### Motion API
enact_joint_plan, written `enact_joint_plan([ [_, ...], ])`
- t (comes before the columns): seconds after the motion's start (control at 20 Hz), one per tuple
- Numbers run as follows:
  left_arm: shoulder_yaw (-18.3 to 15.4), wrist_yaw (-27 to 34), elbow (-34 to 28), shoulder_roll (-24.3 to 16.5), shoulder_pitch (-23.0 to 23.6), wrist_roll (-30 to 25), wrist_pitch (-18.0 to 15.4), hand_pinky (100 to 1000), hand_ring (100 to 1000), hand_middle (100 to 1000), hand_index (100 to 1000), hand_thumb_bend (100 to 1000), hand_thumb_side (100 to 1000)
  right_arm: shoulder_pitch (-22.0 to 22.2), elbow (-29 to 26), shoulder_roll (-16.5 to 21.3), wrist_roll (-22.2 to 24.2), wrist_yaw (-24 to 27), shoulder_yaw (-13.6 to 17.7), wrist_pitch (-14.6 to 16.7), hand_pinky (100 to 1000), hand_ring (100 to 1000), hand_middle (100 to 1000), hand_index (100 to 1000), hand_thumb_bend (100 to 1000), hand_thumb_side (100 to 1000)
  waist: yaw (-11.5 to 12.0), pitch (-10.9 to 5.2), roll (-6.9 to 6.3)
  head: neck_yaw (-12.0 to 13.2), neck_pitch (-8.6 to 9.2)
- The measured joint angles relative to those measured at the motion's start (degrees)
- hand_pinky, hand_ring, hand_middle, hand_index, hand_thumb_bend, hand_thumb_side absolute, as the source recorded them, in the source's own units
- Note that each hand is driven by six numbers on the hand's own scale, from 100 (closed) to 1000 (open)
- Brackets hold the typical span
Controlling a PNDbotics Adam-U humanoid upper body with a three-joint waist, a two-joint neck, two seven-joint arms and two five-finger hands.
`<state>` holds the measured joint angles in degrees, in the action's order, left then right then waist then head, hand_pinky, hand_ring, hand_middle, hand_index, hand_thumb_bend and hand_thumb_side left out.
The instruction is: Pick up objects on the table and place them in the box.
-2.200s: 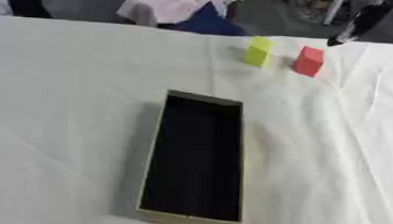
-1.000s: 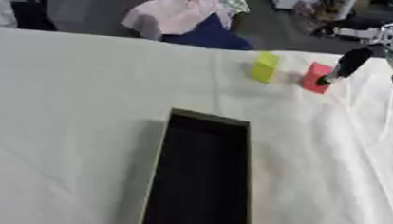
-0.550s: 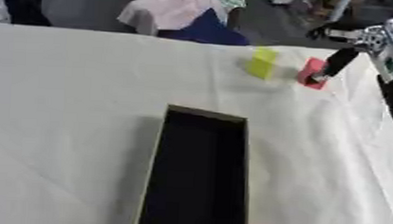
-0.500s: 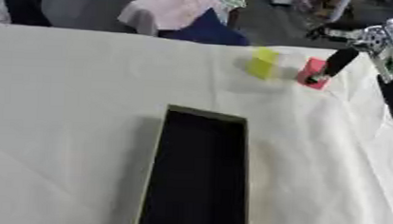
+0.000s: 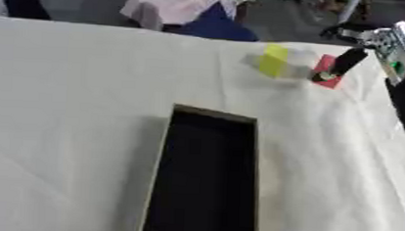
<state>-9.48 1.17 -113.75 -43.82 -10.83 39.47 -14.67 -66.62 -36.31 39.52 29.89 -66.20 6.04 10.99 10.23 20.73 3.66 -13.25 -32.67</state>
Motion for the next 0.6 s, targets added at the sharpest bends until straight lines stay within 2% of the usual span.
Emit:
enact_joint_plan([
  [0.2,0.0,-0.1,0.0,0.5,0.2,0.0,0.0,849,936,972,950,230,1000,-0.3,0.0,0.0,-0.4,-0.1,0.1,-0.8,971,944,895,987,595,333,0.0,0.29,-0.01,-0.5,0.00],
  [0.6,0.0,-0.2,0.0,0.5,0.4,-0.1,-0.1,849,936,972,951,231,1000,-0.4,0.2,0.0,-0.3,-0.1,0.7,-1.6,970,944,887,976,565,354,0.0,0.35,-0.01,-1.0,0.01],
])
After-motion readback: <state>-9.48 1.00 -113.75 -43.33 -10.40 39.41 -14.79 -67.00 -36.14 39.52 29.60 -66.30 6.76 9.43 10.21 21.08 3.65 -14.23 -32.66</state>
